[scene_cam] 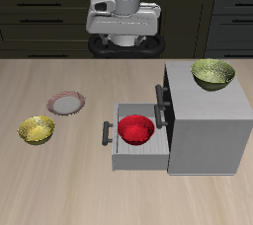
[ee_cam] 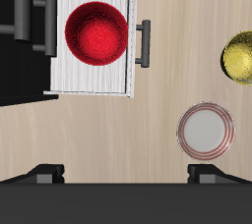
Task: Place the red bowl on the plate and close the bottom drawer of the white cabinet
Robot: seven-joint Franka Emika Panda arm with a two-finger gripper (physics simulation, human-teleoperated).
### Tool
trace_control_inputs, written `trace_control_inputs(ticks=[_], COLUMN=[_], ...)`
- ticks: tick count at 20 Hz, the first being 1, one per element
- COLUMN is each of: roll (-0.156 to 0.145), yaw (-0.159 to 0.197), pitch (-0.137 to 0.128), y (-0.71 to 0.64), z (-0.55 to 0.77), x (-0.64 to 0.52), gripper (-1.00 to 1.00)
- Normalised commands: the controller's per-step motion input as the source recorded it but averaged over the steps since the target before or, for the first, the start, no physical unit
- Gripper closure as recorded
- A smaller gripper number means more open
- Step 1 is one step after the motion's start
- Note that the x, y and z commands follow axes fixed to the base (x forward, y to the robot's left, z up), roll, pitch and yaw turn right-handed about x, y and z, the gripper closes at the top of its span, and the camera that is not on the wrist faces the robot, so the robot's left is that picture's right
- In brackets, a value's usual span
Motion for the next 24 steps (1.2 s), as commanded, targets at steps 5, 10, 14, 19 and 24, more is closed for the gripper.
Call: trace_control_inputs(ticks=[5, 10, 14, 19, 24], roll=[0.014, 0.013, 0.024, -0.007, -0.042], yaw=[0.047, 0.057, 0.031, 0.025, 0.003], pitch=[0.014, 0.009, 0.012, -0.022, -0.037], y=[-0.02, 0.06, 0.16, 0.02, -0.09], z=[-0.02, -0.03, -0.03, 0.08, 0.14], x=[0.3, 0.22, 0.26, 0.2, 0.21], gripper=[-1.0, -1.0, -1.0, -1.0, -1.0])
